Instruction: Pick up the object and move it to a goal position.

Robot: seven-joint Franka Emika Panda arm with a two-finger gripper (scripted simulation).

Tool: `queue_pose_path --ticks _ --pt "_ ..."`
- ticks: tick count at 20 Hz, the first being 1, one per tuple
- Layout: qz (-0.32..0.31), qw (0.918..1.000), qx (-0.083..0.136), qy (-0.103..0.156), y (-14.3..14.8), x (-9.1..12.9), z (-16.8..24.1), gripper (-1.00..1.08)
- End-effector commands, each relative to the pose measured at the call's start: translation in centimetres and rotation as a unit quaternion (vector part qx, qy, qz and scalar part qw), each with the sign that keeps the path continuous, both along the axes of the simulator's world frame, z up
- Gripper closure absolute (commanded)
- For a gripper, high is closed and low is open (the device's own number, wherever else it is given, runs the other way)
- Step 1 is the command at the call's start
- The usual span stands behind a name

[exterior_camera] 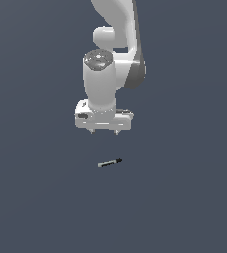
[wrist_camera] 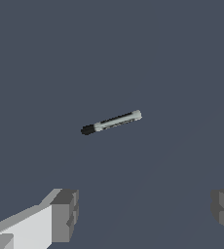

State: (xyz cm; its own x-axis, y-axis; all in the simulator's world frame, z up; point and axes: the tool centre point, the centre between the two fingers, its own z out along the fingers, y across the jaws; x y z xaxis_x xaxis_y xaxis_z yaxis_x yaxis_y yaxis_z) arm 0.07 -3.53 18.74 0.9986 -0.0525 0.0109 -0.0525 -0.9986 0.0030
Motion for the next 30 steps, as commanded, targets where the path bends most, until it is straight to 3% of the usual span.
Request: queue_pose_path --ticks 1,17,30 --pt "0.000 1.0000 0.000 0.000 0.0 0.0 0.0 -0.92" --pt "0.010 0.9999 -0.007 -0.007 -0.8 0.3 0.6 -0.92" --pt "-0.084 0.9964 0.000 -0.005 -0.4 1.3 -1.2 -0.92"
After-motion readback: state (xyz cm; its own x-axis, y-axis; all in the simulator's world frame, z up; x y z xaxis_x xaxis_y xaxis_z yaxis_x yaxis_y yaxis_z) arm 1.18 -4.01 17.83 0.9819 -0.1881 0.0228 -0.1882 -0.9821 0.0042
